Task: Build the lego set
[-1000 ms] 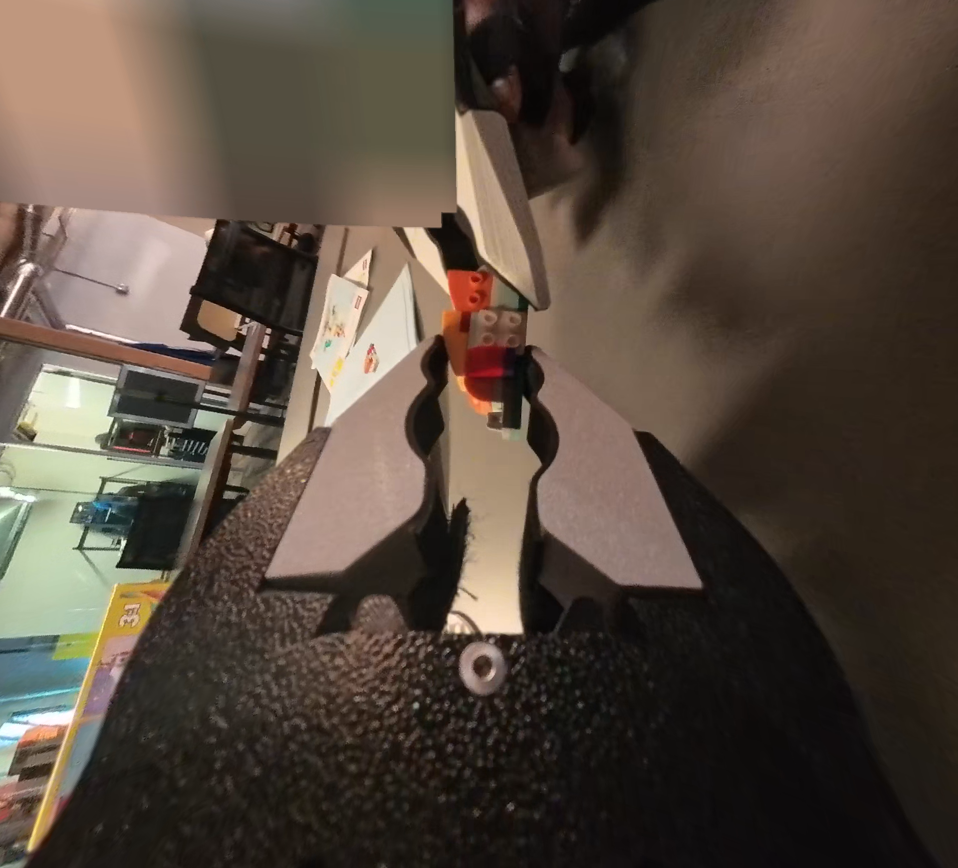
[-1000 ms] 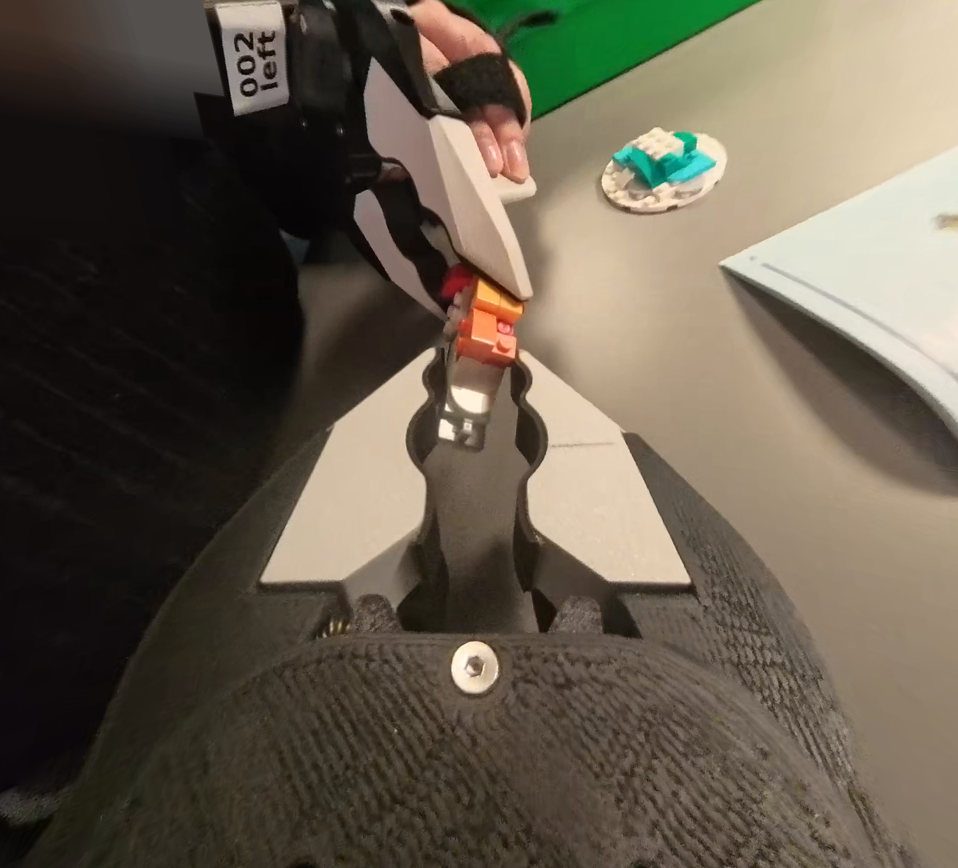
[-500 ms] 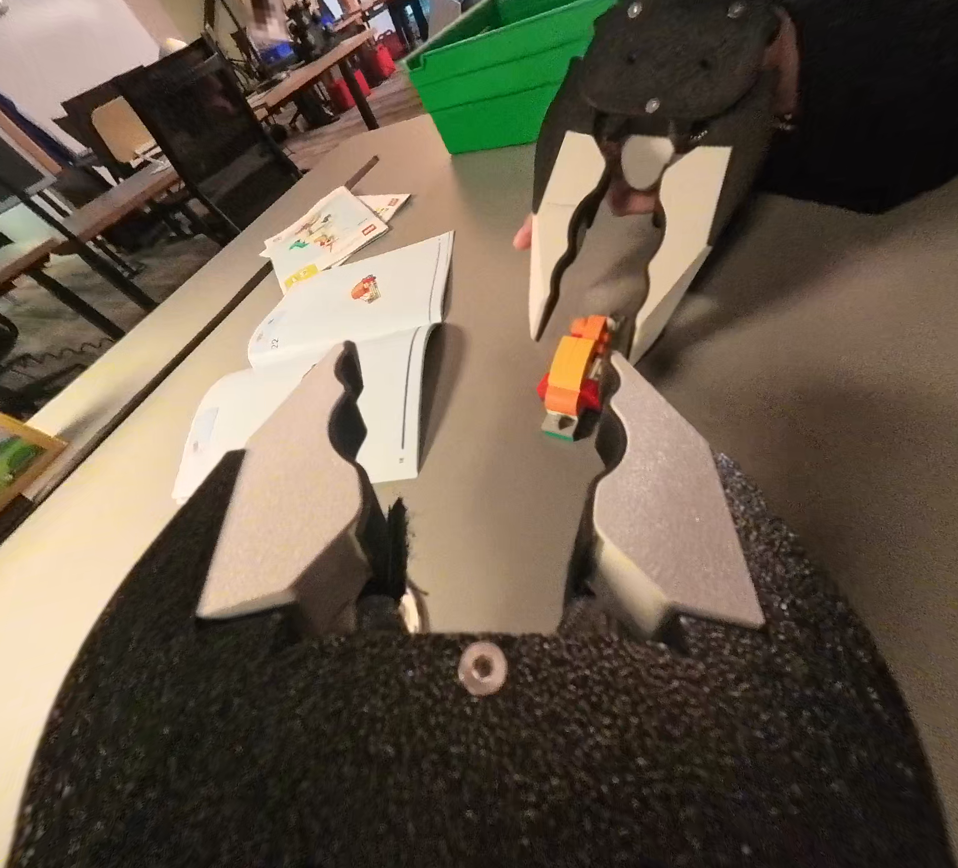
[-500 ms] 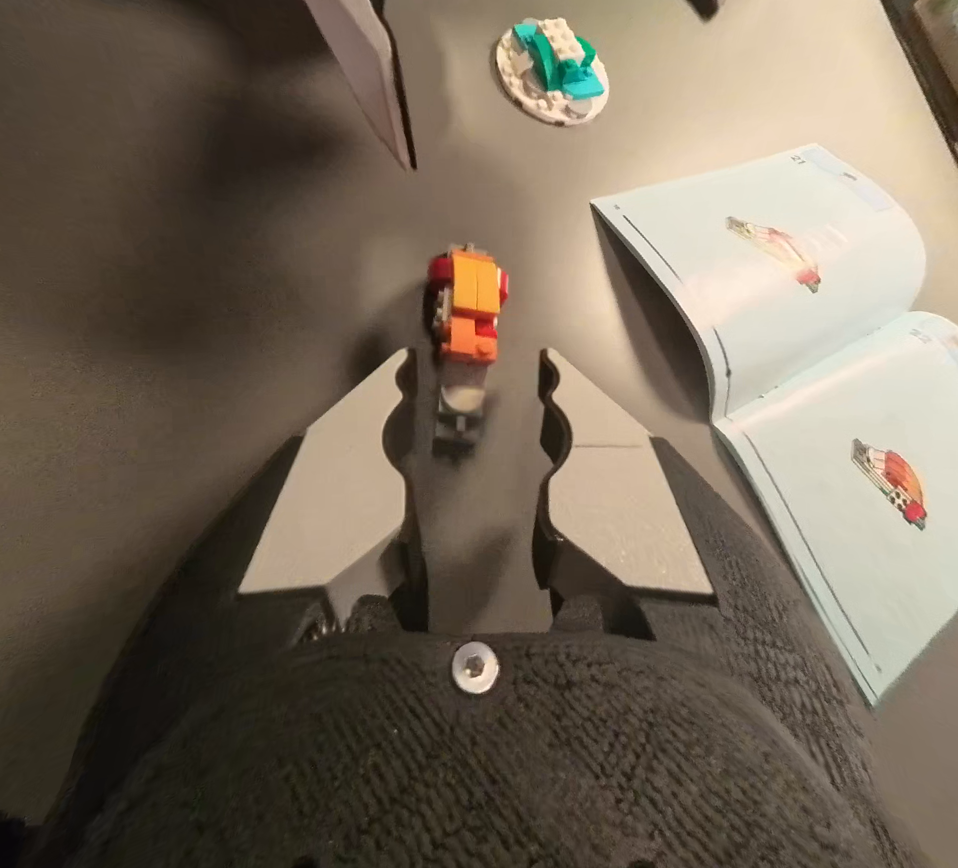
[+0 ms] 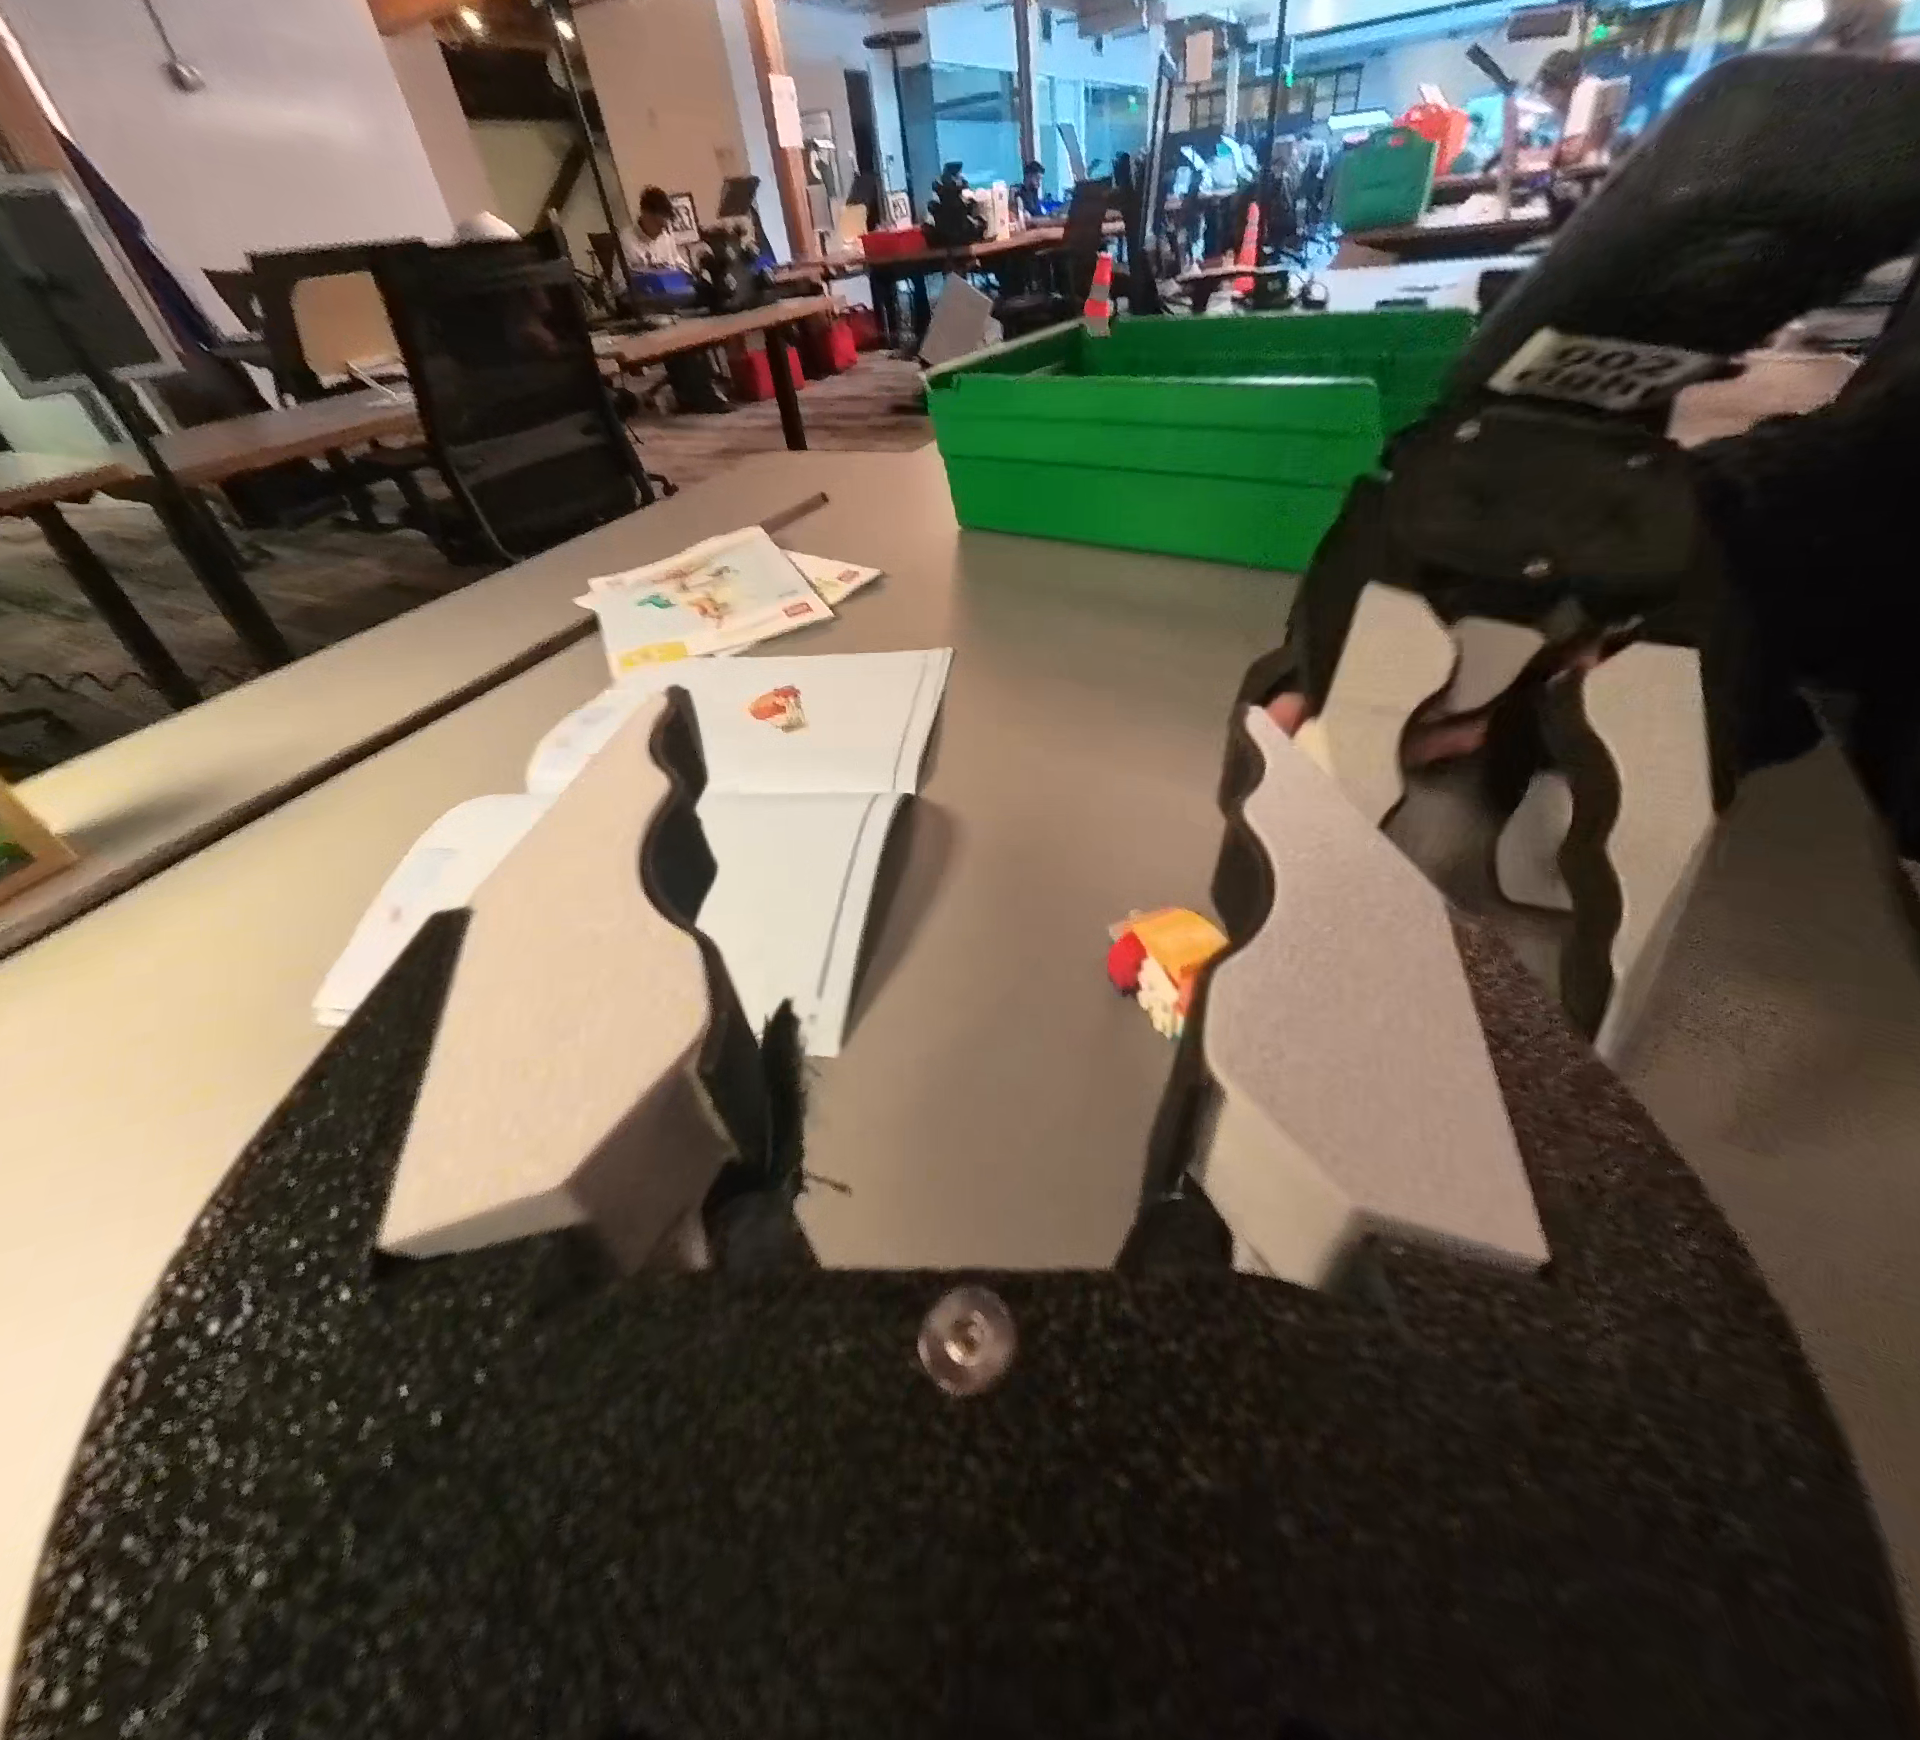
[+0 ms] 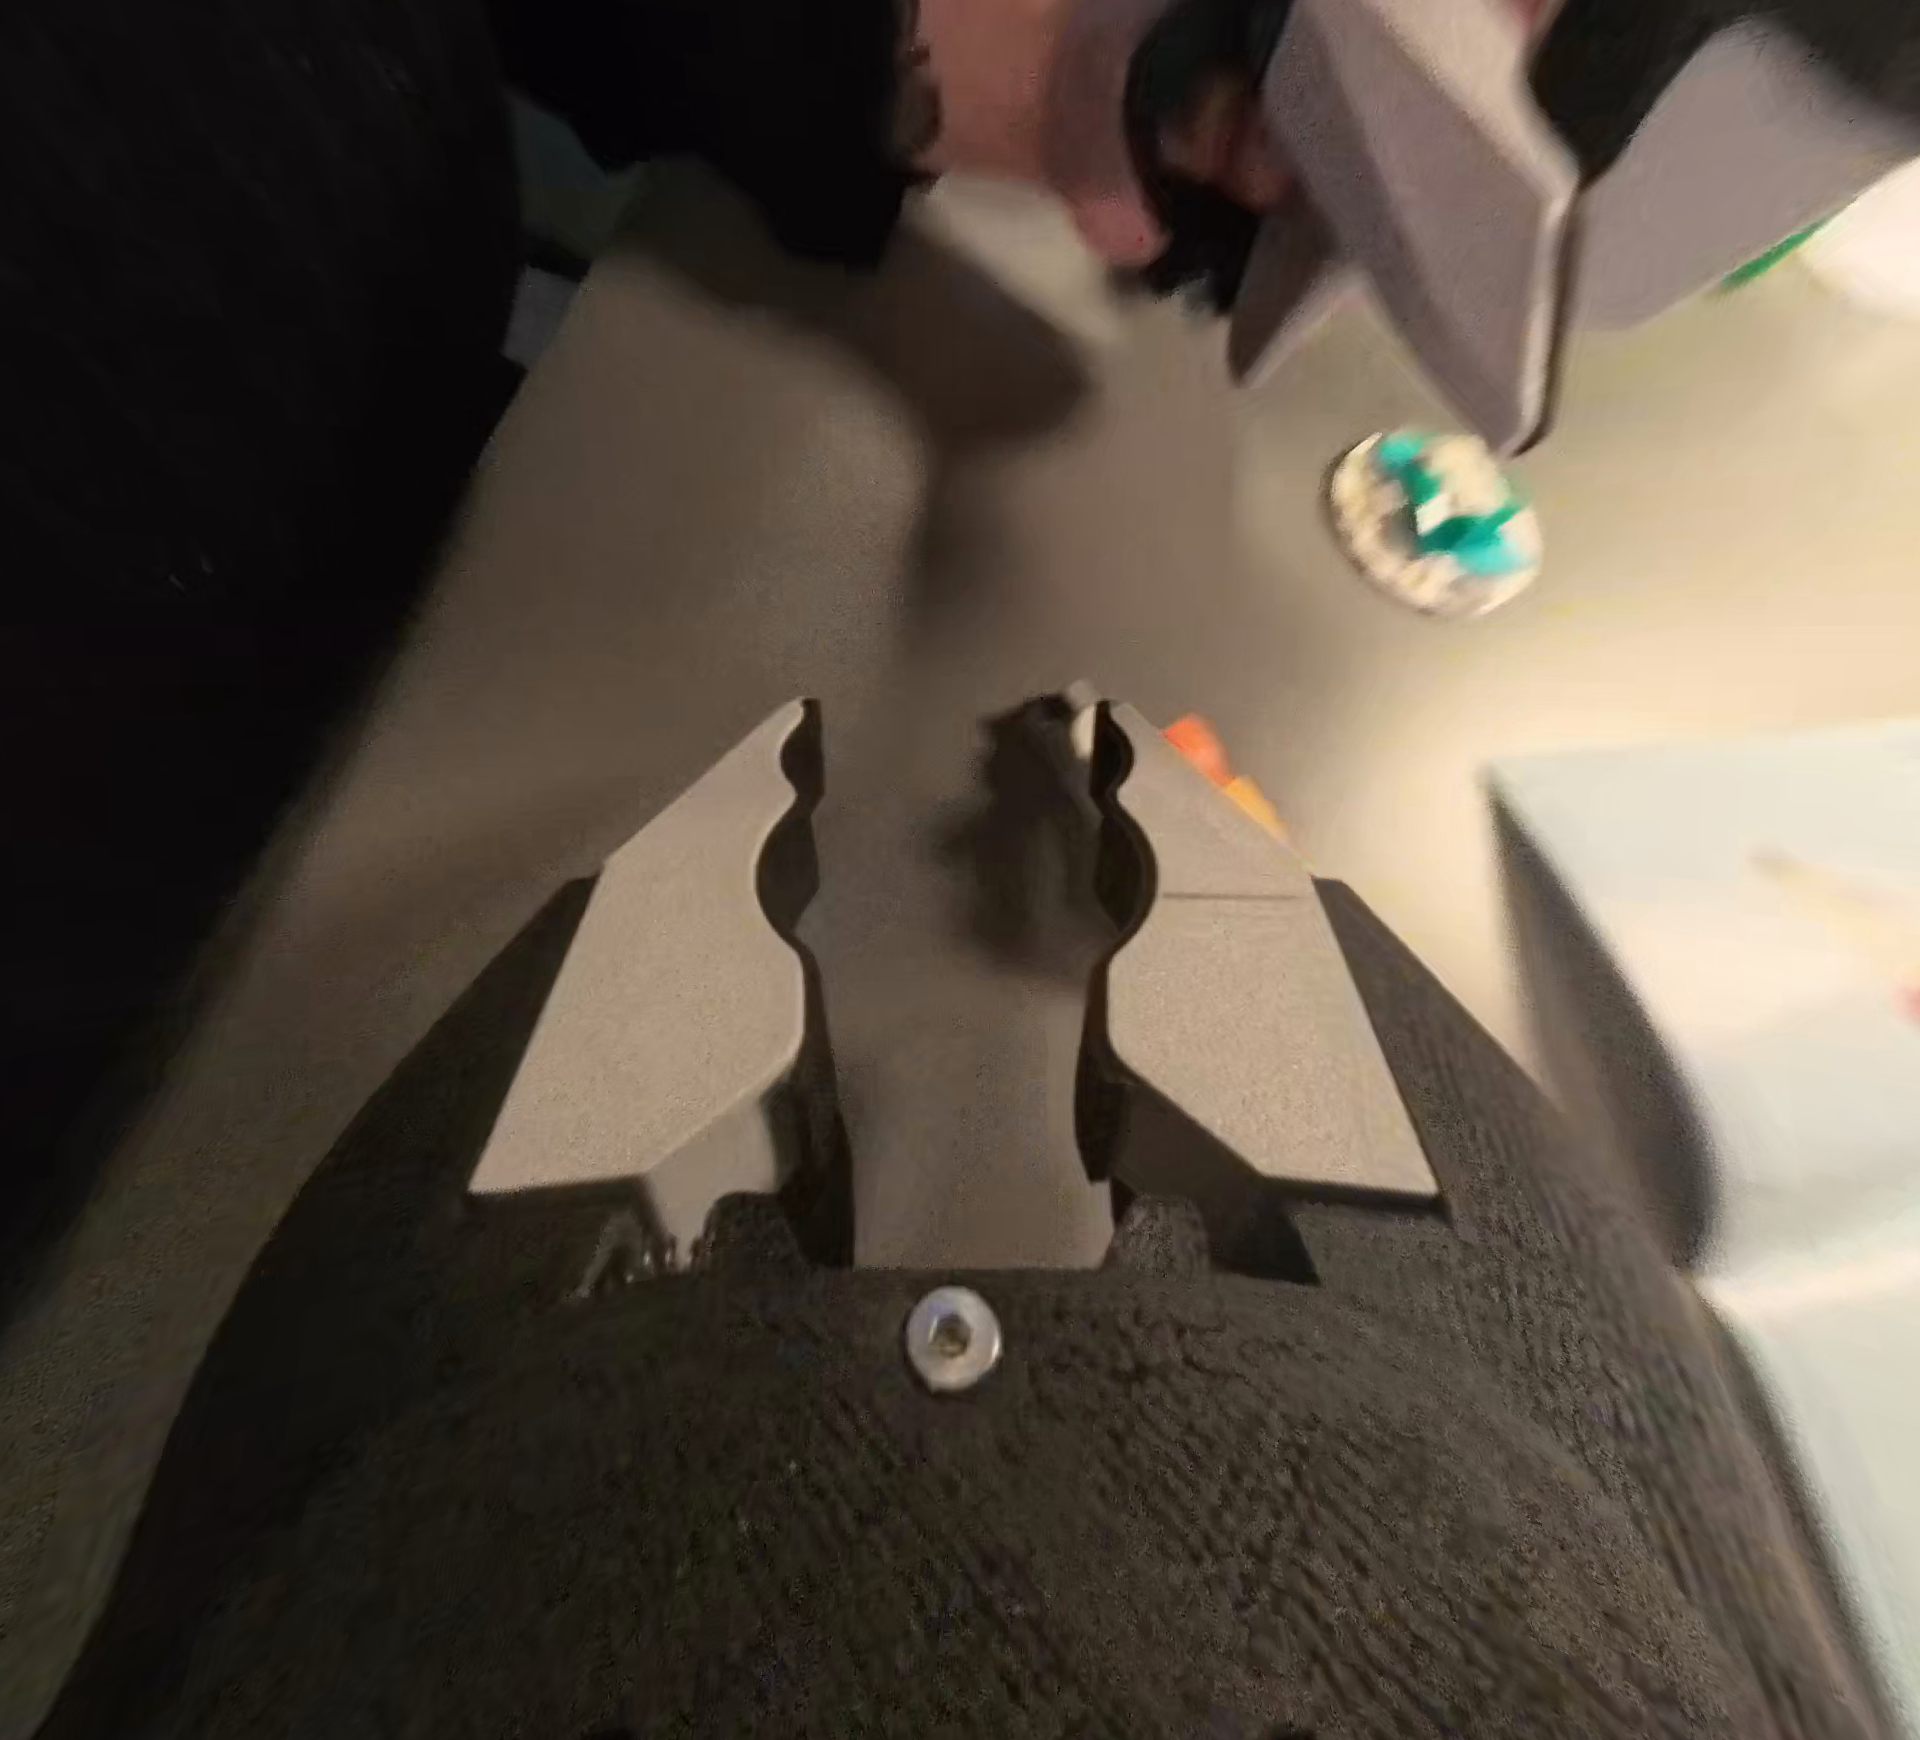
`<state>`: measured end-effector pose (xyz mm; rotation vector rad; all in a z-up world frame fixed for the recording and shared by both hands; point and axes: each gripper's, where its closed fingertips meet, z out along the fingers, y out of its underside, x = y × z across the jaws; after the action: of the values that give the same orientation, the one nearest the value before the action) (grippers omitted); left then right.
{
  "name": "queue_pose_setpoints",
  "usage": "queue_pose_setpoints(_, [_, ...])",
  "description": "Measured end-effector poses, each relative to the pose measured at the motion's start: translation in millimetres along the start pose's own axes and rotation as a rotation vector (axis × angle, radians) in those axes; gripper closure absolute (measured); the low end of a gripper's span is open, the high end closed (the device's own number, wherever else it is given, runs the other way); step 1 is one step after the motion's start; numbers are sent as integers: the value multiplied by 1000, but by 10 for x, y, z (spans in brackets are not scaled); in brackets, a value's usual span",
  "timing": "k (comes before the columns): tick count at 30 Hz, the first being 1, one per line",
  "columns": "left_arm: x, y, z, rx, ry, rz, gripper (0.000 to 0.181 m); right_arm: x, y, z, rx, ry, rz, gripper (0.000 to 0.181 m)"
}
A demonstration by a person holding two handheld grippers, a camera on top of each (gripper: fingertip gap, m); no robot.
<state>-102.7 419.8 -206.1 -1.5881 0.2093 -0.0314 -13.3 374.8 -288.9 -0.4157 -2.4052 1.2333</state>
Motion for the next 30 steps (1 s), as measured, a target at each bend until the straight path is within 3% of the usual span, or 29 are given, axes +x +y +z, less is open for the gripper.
queue_pose_setpoints(1, [-33,-55,-34,22,-23,16,85,61,-99,-94,55,41,-39,134])
queue_pose_setpoints(3, [-116,-249,-158,84,-99,29,87,330,-315,-341,207,189,-10,135])
queue_pose_setpoints(5, [-148,-563,-427,171,-202,17,87,711,-431,-689,376,457,-27,137])
queue_pose_setpoints(7, [-159,-825,-825,237,-346,51,91,1017,-389,-1093,491,775,-95,150])
queue_pose_setpoints(9, [-282,-957,-1288,214,-563,107,110,1149,-250,-1260,478,933,-119,155])
queue_pose_setpoints(12, [-568,-980,-1982,95,-897,118,128,1248,-72,-1232,369,1020,-144,162])
queue_pose_setpoints(17, [-683,-798,-2577,52,-1061,-41,125,1286,62,-1235,207,1123,-272,179])
queue_pose_setpoints(20, [-761,-591,-2791,45,-1153,-131,140,1344,170,-1325,182,1164,-222,180])
queue_pose_setpoints(24, [-864,-358,-2834,12,-1179,-219,140,1424,287,-1441,150,1226,-166,181])
queue_pose_setpoints(27, [-919,-373,-2994,-15,-1232,-186,142,1454,423,-1534,76,1294,-114,180])
queue_pose_setpoints(30, [-1054,-441,-3277,-40,-1326,-162,158,1476,497,-1630,6,1389,-80,181])
